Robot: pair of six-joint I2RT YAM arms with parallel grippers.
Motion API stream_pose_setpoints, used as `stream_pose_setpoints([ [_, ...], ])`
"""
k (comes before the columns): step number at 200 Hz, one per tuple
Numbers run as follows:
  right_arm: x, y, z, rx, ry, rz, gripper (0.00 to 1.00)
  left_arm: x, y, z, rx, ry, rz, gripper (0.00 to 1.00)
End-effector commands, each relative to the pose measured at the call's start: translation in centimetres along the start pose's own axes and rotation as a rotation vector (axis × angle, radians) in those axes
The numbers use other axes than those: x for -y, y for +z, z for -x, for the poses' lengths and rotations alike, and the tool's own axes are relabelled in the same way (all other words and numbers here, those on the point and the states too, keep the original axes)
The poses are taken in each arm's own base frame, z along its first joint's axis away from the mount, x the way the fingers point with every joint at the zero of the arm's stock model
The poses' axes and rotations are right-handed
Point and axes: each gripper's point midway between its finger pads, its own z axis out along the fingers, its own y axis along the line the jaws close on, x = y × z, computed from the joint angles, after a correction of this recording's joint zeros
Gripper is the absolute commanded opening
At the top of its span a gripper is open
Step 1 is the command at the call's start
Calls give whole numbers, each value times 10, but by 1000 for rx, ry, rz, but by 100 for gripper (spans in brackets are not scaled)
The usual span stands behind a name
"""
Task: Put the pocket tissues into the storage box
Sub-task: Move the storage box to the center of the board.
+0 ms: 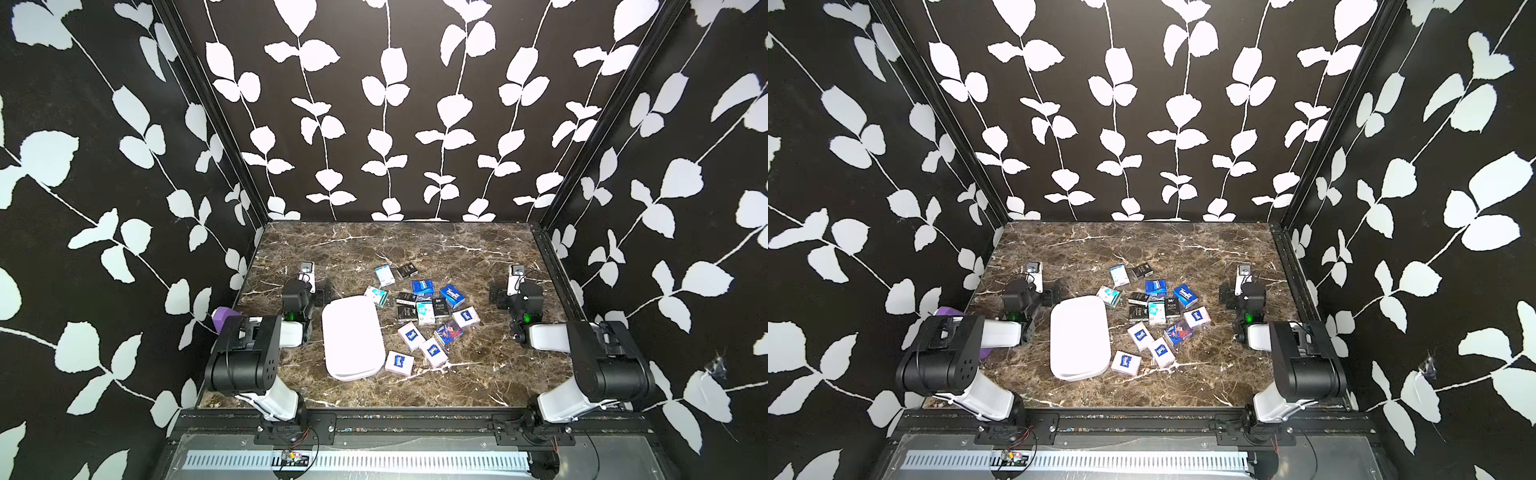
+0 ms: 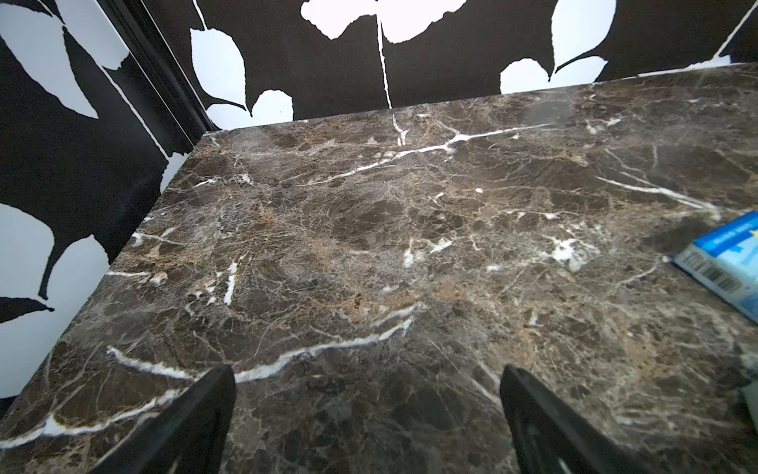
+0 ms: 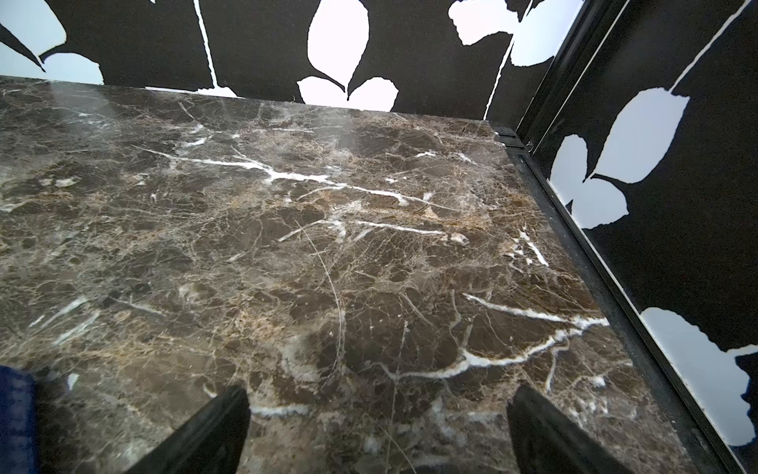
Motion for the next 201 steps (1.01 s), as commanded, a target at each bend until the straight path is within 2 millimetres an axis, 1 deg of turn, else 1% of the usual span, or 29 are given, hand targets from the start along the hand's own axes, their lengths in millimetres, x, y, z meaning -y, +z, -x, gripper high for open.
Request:
stream_pose_setpoints([
  [1,2,-6,1,12,-3,-3,99,1,-6,0,-2,10,-10,99],
  [150,2,-6,1,12,-1,1,99,2,-7,-1,1,10,-10,99],
  [156,2,-6,4,19,-2,3,99,1,-7,0,4,10,-4,99],
  [164,0,-6,8,21,-6,13,99,-6,-7,3,10,0,36,99],
  [175,3,-9,14,6,-6,2,99,-13,-9,8,-6,-13,68,99],
  [187,8,-16,22,10,1,-20,99,-19,-13,15,-51,-26,96,99],
  [192,10,-20,30,32,3,-30,99,-22,-16,19,-64,-34,108,99],
  [194,9,-21,27,16,3,-29,99,-23,-17,19,-71,-37,112,99],
  [201,11,-26,31,3,9,-38,99,-26,-21,26,-86,-48,125,99],
])
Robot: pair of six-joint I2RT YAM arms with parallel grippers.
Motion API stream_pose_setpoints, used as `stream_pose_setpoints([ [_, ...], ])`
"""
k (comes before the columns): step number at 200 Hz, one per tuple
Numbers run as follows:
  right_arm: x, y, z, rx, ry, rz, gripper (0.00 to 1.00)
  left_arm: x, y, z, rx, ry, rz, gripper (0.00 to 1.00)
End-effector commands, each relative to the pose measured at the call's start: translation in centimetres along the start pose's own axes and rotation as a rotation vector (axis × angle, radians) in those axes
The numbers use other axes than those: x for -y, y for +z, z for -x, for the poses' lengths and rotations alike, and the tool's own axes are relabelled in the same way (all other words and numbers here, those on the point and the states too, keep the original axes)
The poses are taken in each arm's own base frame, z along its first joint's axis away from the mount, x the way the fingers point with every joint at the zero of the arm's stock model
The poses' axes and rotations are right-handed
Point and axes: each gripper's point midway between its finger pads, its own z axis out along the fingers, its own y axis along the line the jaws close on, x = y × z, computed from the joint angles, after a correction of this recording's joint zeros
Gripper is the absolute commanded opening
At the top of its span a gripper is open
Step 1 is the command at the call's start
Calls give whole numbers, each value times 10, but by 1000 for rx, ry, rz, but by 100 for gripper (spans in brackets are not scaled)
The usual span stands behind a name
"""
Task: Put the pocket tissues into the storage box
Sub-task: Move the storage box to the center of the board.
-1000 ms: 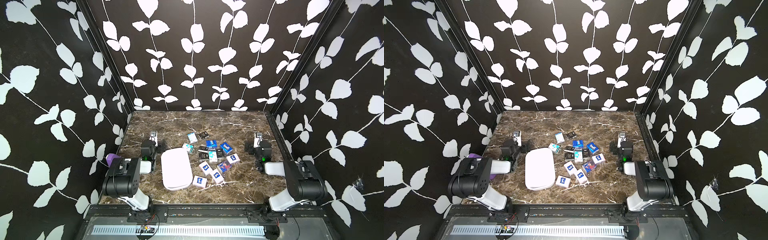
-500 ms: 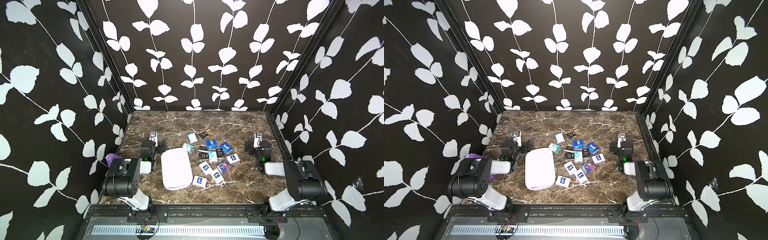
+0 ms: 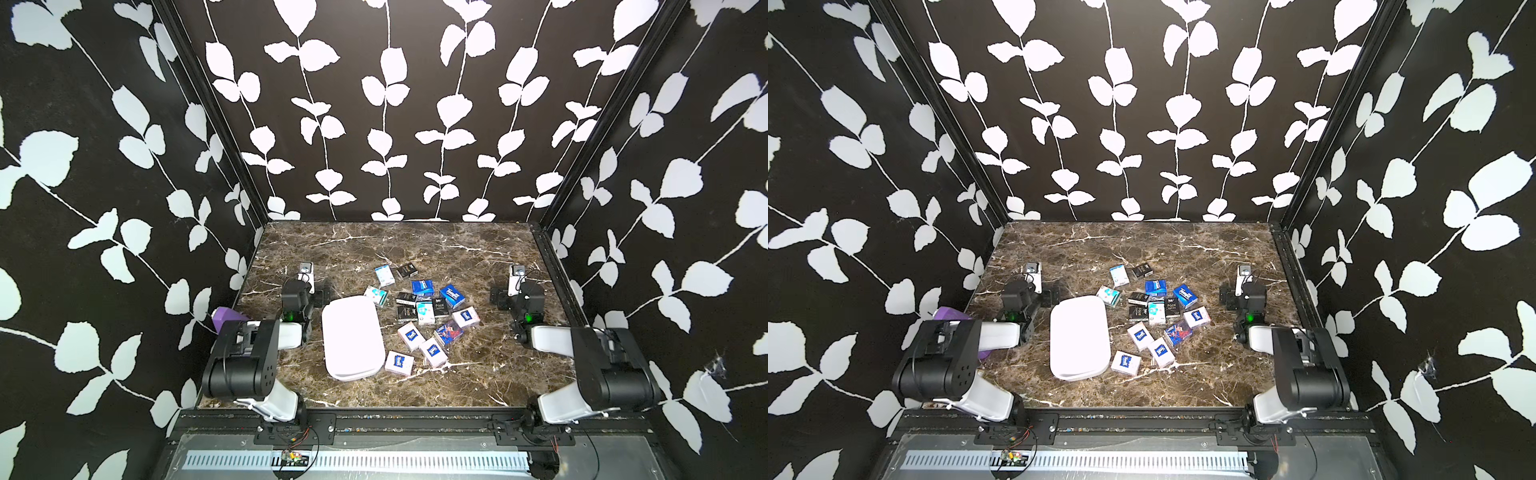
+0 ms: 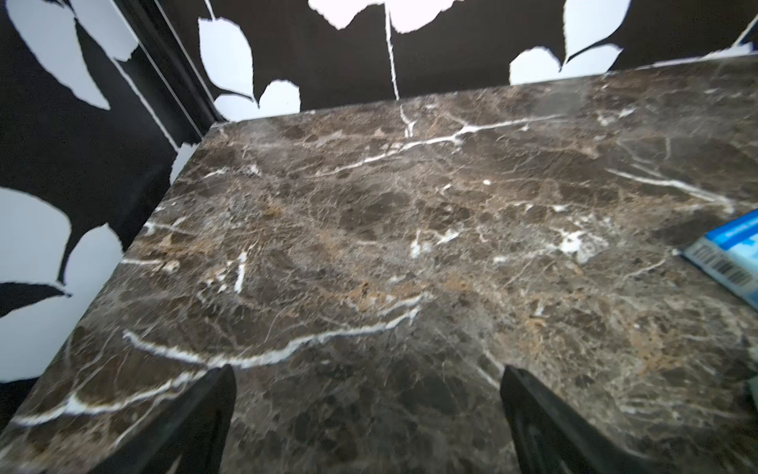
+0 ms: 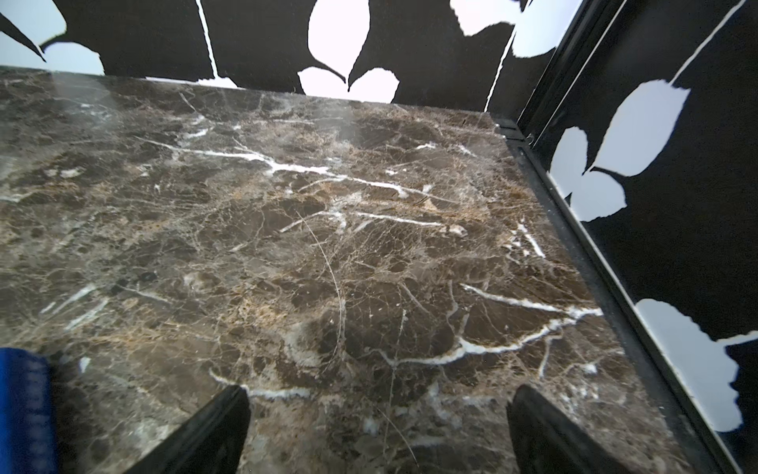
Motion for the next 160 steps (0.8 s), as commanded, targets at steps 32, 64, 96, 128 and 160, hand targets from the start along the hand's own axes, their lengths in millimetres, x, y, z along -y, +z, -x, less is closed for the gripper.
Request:
stream_pose_setpoints([
  [32,6,-39,35,-130,139,-43,98,-19,-36,41,-158,-148,64,99],
  [64,-21,-56,30,-356,273,59,91,-10,-65,34,-313,-382,38,99],
  [96,-72,-59,21,-622,271,288,94,19,-85,4,-467,-634,-23,99],
  [128,-106,-41,27,-673,189,379,96,49,-98,-17,-580,-691,-87,99],
  [160,-131,-16,18,-756,86,410,93,57,-109,-35,-655,-643,-90,99],
])
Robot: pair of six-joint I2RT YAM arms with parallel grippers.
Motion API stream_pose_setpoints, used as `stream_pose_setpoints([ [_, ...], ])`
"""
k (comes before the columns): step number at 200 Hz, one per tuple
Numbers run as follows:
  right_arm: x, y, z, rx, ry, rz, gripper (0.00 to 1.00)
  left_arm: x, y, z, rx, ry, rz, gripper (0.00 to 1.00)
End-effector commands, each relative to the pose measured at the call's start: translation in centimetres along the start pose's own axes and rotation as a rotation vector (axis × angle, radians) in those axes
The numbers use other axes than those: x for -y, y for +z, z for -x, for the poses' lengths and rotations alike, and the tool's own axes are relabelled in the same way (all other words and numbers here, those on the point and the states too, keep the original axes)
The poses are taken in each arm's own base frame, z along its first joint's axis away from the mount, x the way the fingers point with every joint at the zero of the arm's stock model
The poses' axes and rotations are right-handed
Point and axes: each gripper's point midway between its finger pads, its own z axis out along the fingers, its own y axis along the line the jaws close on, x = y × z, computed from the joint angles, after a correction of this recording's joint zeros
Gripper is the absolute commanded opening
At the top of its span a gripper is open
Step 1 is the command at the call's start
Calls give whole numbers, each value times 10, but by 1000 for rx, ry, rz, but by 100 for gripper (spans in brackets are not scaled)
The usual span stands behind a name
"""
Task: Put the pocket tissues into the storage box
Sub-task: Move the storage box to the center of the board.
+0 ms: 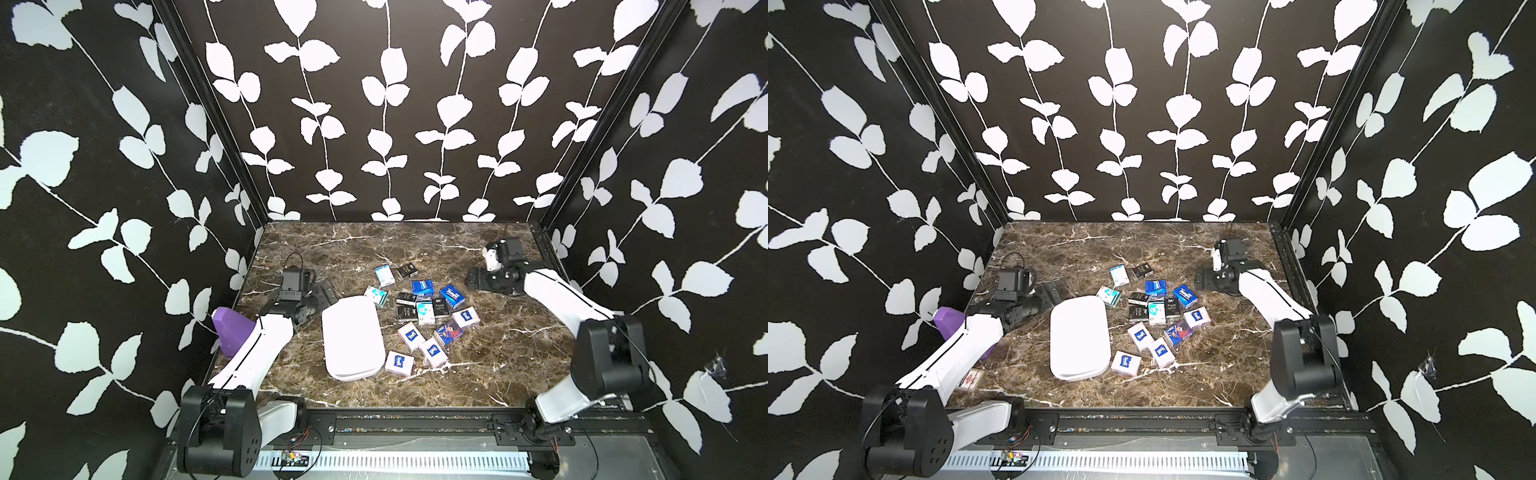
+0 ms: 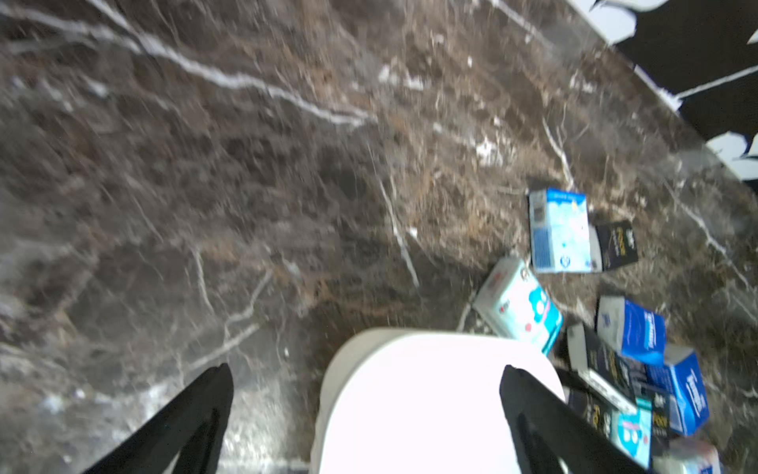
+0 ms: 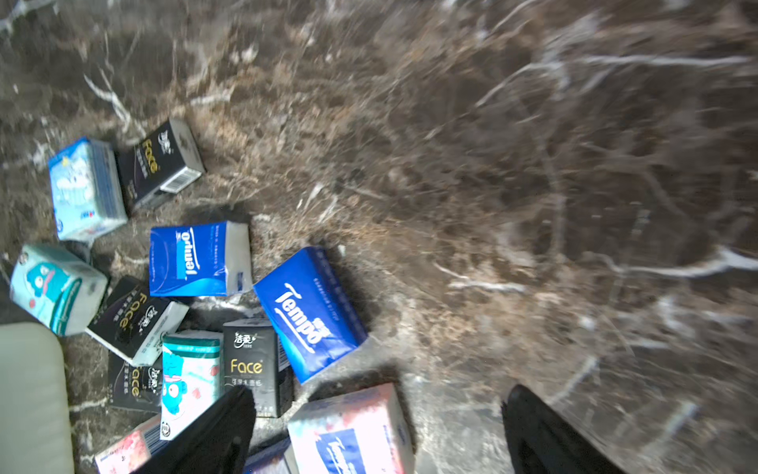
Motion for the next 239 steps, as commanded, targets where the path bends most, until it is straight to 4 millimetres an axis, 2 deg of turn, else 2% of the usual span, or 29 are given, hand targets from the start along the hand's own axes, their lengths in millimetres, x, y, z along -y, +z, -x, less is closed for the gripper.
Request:
stream_pose_setpoints([
  [1,-17,10,4,-86,-72,21,93,-7,-2,-29,-102,-33,18,99],
  [7,-21,13,9,-97,-99,16,92,-7,-2,-32,-111,-37,14,99],
  [61,-52,49,3,-212,-340,-50,91,-6,-13,-36,-85,-88,-2,99],
  [96,-43,65,-5,-266,-404,-124,91,-6,-18,-42,-84,-115,-19,99],
  [121,-36,72,-12,-295,-420,-149,90,-2,-12,-56,-107,-146,-65,99],
  [147,-37,81,-22,-325,-415,-126,84,5,-5,-67,-113,-189,-109,99],
  [197,-46,89,-23,-312,-375,-88,73,22,4,-77,-124,-175,-139,99],
  [239,-48,93,-32,-336,-364,-65,76,48,10,-87,-141,-135,-167,99],
])
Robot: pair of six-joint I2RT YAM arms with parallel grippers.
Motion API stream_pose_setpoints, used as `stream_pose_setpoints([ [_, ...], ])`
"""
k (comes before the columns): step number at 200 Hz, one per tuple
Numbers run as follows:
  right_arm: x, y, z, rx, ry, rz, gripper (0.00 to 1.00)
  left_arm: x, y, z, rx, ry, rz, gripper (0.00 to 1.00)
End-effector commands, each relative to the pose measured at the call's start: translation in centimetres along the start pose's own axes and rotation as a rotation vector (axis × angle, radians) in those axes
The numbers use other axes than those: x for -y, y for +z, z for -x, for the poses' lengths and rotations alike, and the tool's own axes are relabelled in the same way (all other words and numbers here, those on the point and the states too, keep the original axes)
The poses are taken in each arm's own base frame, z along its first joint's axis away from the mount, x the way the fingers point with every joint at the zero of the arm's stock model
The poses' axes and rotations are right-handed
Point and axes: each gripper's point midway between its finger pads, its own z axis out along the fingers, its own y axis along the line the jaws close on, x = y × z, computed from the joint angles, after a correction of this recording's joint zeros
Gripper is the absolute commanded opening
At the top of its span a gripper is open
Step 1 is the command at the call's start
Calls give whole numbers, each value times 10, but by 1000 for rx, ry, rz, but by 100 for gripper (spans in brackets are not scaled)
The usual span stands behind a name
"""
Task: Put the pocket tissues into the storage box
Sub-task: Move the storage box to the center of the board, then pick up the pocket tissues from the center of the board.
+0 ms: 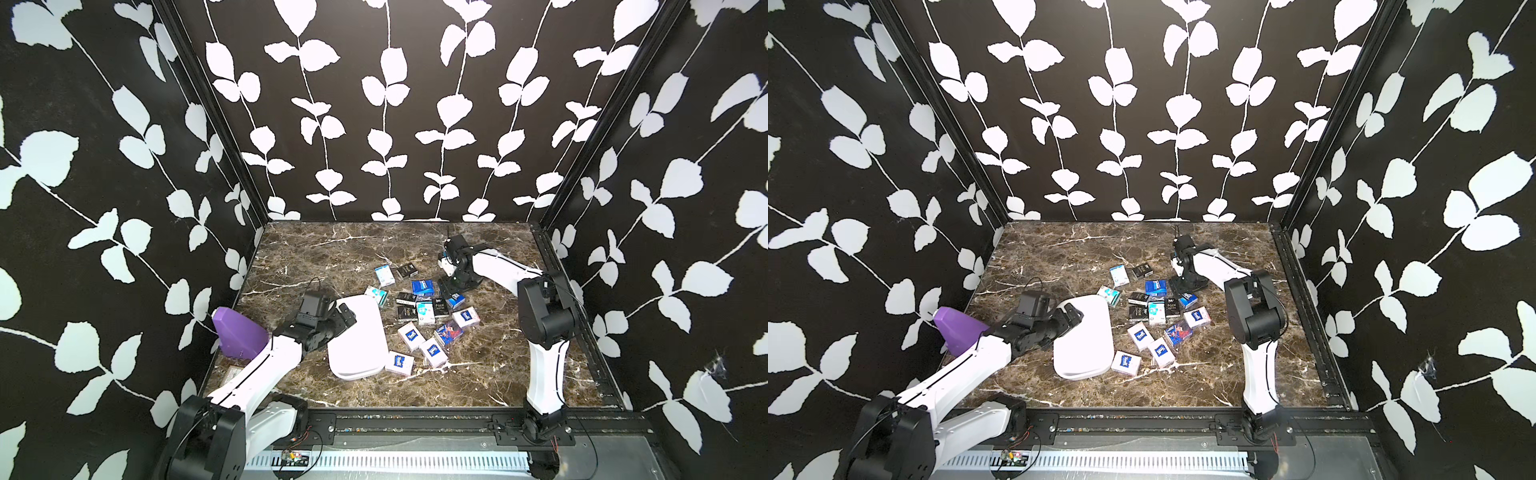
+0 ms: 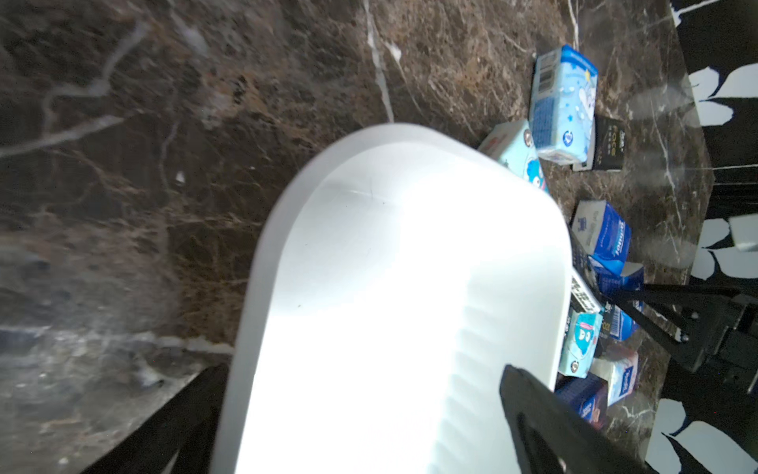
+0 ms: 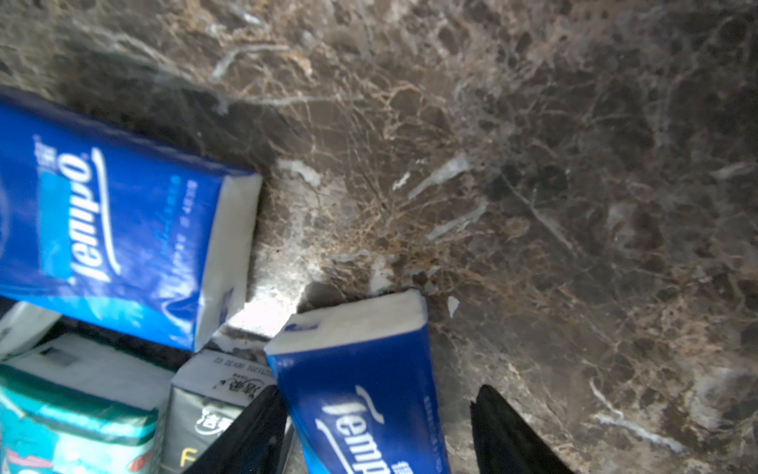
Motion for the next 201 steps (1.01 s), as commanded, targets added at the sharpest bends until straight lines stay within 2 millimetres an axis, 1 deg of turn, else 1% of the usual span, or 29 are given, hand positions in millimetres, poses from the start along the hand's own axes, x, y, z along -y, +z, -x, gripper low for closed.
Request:
stream_pose_setpoints([
  [1,-7,10,-7,-28,8,32,76,23,2,4,30,6,-46,99],
  [20,-7,13,-10,-33,16,29,78,32,9,0,16,17,-49,99],
  [40,-3,15,-13,-35,25,5,77,39,11,0,7,8,-51,99],
  [56,2,15,-13,-35,35,-24,70,38,6,6,31,7,-35,99],
  [70,6,12,-13,-32,44,-50,59,37,-4,13,76,15,-16,99],
  [76,7,11,-13,-29,47,-58,56,36,-9,17,97,22,-8,99],
  [94,10,3,-11,-10,63,-73,48,31,-25,26,155,50,22,99],
  [107,10,-7,-9,12,87,-77,46,26,-33,29,178,66,48,99],
  [130,6,-32,-5,52,171,-60,44,17,-36,26,168,78,86,99],
  [141,-2,-45,-3,77,224,-24,43,13,-34,24,156,74,99,99],
  [157,-21,-62,-1,115,304,43,42,8,-31,23,149,57,110,99],
  [175,-52,-79,3,156,339,125,42,5,-30,26,158,25,114,99],
  [185,-68,-84,4,171,360,160,42,4,-30,28,163,10,112,99],
  [201,-104,-91,7,198,382,249,42,1,-31,29,168,-8,115,99],
])
